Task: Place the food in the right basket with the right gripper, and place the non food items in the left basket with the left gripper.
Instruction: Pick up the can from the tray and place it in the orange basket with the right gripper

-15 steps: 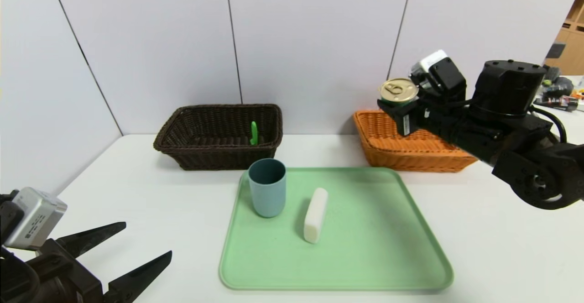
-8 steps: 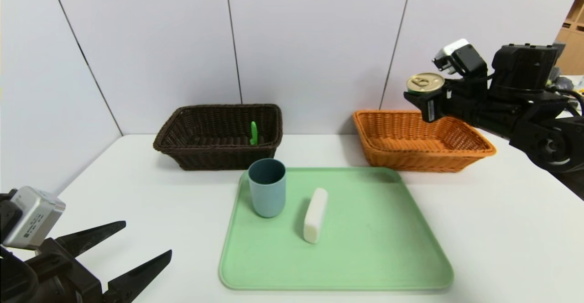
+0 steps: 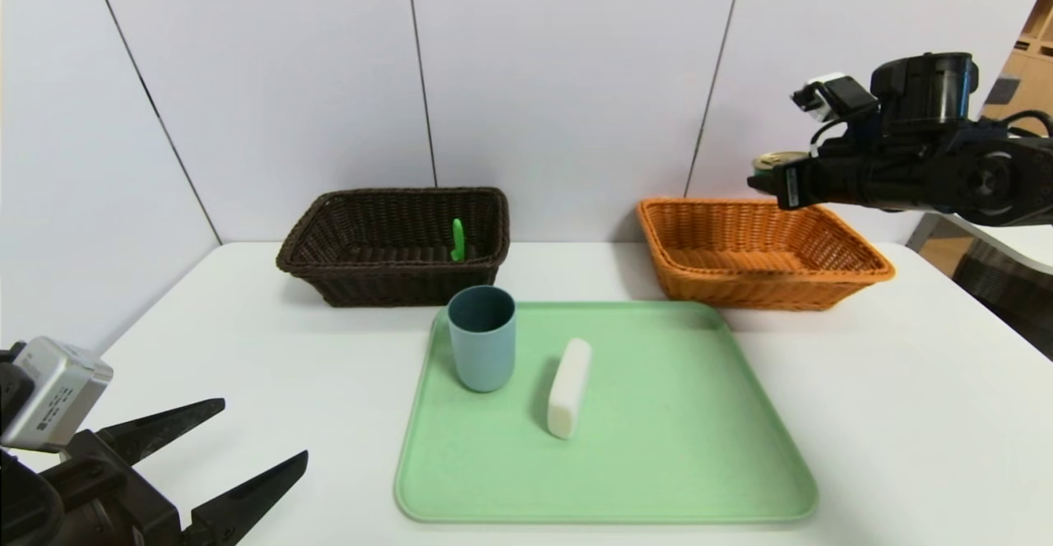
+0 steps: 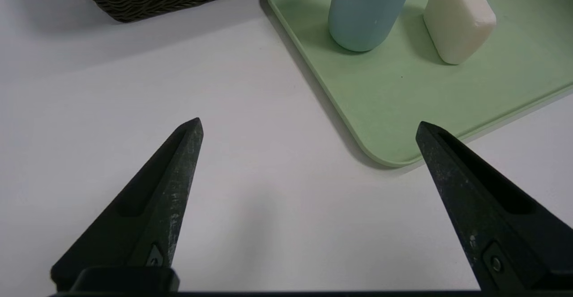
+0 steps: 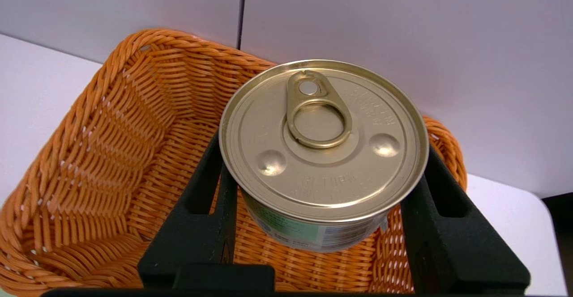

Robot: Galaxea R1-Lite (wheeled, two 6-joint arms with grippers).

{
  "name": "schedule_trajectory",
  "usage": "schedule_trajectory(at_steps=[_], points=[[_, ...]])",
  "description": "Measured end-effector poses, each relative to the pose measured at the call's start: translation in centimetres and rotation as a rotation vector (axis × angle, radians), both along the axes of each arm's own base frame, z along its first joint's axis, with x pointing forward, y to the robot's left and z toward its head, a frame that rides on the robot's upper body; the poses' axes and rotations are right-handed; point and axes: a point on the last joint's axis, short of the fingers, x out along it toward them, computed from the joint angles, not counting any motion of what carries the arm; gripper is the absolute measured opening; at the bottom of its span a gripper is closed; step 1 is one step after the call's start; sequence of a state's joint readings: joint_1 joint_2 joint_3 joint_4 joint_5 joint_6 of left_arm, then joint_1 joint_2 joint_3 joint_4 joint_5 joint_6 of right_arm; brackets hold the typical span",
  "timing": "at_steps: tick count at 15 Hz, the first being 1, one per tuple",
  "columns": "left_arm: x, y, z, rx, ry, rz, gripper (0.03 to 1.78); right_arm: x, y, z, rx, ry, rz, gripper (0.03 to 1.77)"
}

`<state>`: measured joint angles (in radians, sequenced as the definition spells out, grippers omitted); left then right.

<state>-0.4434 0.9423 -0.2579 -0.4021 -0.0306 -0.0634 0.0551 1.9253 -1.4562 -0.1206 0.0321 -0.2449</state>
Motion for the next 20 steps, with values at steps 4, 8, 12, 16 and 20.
schedule_trajectory(at_steps=[4, 8, 12, 16, 20], points=[[0.0, 0.0, 0.0, -0.003, 0.001, 0.001, 1.69, 1.0, 0.3, 1.1, 0.117, 0.131, -0.058, 0.98], [0.0, 0.0, 0.0, -0.005, 0.002, 0.002, 1.69, 1.1, 0.7, 1.0, 0.162, 0.292, -0.092, 0.98], [-0.1, 0.0, -0.1, -0.004, 0.004, 0.002, 1.69, 0.9, 0.7, 0.9, 0.159, 0.435, -0.12, 0.98], [-0.1, 0.1, 0.0, -0.007, -0.011, 0.001, 1.69, 1.5, 0.7, 0.1, 0.153, 0.464, -0.127, 0.98], [-0.1, 0.1, 0.1, -0.008, -0.016, 0.001, 1.69, 2.5, 0.8, -0.8, 0.151, 0.455, -0.124, 0.98]])
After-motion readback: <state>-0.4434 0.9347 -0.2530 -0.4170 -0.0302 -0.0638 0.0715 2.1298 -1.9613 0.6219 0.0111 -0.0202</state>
